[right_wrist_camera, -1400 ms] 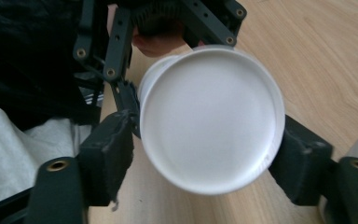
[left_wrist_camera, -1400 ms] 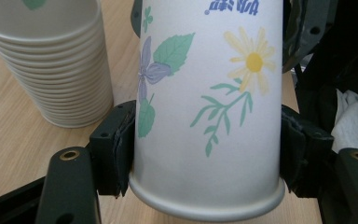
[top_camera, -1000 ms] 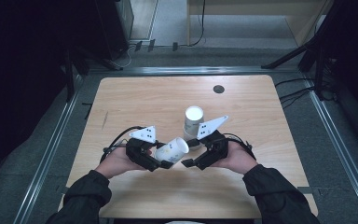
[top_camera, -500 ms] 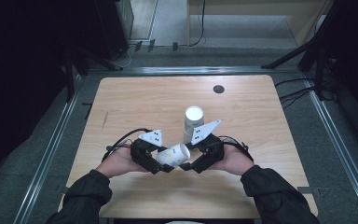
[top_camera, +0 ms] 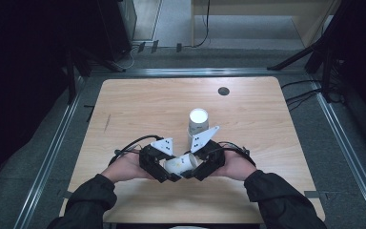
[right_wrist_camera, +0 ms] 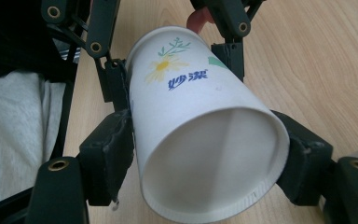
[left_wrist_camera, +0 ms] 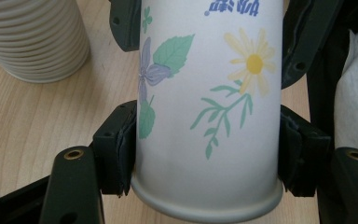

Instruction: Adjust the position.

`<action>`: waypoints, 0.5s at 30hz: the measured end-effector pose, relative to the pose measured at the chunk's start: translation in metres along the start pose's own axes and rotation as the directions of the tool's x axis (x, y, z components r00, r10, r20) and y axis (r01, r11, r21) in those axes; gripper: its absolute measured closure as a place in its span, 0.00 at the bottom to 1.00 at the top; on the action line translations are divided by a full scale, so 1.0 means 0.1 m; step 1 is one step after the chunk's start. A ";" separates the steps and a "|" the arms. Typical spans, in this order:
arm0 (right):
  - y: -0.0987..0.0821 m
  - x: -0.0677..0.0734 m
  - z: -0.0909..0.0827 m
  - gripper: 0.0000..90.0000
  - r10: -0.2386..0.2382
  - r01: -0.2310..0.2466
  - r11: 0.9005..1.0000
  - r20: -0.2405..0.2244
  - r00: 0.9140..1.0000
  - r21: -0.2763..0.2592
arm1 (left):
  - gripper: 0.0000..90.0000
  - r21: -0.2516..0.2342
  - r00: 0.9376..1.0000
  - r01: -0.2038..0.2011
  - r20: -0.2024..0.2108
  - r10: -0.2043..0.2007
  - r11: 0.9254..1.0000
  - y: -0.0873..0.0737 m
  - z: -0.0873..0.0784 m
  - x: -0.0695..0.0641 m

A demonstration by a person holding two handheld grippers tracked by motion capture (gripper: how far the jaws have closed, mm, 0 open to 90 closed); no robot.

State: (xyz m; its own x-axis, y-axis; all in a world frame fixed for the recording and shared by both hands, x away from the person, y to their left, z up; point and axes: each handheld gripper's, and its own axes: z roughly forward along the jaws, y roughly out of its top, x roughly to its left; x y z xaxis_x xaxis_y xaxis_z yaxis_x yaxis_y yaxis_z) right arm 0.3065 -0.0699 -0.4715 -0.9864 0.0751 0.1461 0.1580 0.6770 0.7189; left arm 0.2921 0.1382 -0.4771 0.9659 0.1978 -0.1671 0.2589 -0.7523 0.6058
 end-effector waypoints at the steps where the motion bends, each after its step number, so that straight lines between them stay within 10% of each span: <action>1: 0.00 0.00 0.00 0.33 -0.002 0.002 1.000 -0.003 1.000 0.003 | 0.36 0.001 1.000 -0.004 -0.001 0.004 1.000 0.00 0.00 0.00; 15: -0.01 -0.05 -0.16 0.38 0.022 -0.022 0.998 -0.004 1.000 -0.055 | 0.14 -0.127 0.997 0.065 -0.030 -0.070 0.990 -0.09 -0.10 0.05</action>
State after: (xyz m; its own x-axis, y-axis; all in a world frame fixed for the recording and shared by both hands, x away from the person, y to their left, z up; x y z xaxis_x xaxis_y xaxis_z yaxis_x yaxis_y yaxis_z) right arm 0.3121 -0.0831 -0.4621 -0.9826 0.0869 0.1641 0.1816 0.6340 0.7517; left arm 0.2949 0.1525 -0.4756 0.9452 0.2687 -0.1854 0.3202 -0.6516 0.6876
